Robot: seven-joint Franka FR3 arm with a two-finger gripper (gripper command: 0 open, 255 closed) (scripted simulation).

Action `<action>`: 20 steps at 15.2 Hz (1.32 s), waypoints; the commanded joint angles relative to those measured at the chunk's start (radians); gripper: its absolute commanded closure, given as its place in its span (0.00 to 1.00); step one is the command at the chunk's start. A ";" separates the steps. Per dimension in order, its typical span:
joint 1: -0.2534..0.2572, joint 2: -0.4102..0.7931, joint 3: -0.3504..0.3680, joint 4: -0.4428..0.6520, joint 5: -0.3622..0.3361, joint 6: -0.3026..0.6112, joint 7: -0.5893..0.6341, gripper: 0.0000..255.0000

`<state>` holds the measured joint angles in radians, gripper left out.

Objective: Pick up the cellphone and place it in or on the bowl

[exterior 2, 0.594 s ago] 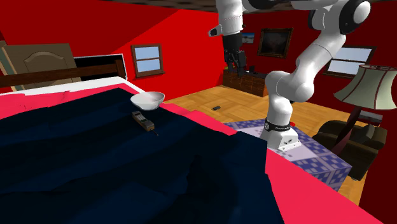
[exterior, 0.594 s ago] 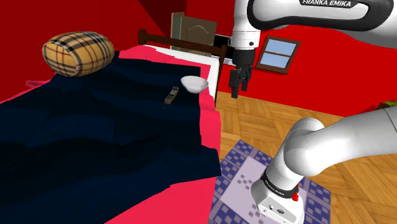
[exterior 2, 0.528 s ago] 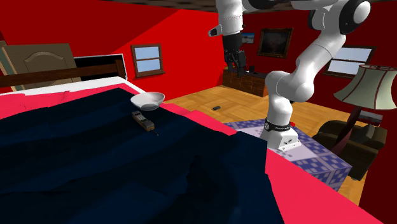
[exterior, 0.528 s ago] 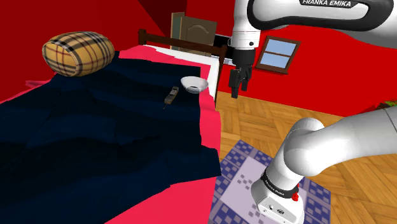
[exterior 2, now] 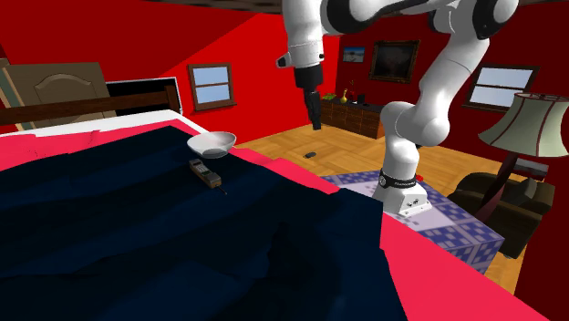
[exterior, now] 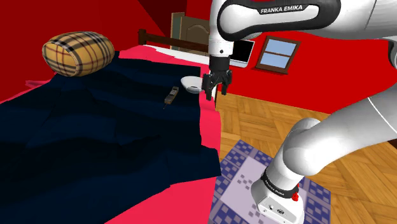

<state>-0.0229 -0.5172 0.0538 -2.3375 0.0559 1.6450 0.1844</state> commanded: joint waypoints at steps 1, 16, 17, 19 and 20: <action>-0.011 0.062 0.015 0.017 0.009 0.059 0.061 0.00; -0.070 0.587 0.046 0.343 -0.018 0.341 0.478 0.00; -0.072 0.621 0.043 0.373 -0.022 0.351 0.504 0.00; -0.075 0.689 0.033 0.436 -0.030 0.367 0.552 0.00; -0.076 0.723 0.028 0.469 -0.033 0.374 0.576 0.00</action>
<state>-0.0967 0.1739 0.0874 -1.8932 0.0259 2.0056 0.7354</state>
